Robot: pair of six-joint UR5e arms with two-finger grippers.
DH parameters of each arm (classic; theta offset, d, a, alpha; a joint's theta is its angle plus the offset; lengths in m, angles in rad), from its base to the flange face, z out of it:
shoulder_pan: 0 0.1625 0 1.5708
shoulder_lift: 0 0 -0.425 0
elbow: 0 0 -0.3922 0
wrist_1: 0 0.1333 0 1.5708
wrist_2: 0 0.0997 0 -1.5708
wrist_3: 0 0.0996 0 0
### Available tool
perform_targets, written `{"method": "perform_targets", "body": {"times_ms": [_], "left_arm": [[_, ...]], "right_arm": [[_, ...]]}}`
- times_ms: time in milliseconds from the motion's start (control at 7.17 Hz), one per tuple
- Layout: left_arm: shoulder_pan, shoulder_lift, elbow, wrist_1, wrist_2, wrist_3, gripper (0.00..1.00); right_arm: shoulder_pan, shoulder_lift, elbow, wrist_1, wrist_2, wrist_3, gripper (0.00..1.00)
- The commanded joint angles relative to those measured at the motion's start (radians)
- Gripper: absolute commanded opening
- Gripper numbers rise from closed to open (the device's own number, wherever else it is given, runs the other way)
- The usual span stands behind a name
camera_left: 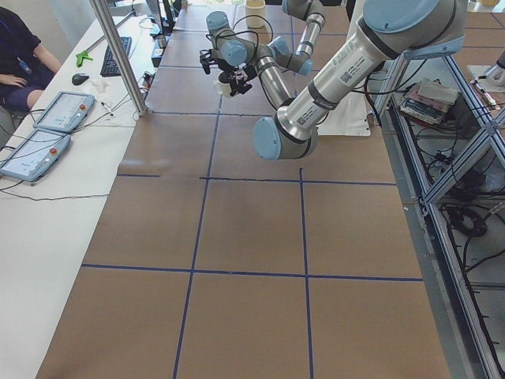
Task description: Left arm hands cup to right arm to dump lemon
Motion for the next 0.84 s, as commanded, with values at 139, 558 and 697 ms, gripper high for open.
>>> {"method": "perform_targets", "body": {"times_ms": [139,558,697], "left_arm": [[-0.001,0.009,-0.001,-0.015,-0.001,-0.012,0.16],[-0.001,0.009,-0.002,-0.015,0.001,-0.009,0.16],[-0.001,0.009,-0.005,-0.015,-0.001,-0.009,0.05]], "right_arm": [[0.000,0.000,0.000,0.001,-0.001,0.000,0.21],[0.000,0.000,0.000,0.001,-0.001,0.000,0.22],[0.000,-0.001,0.000,0.001,-0.001,0.000,0.48]]}}
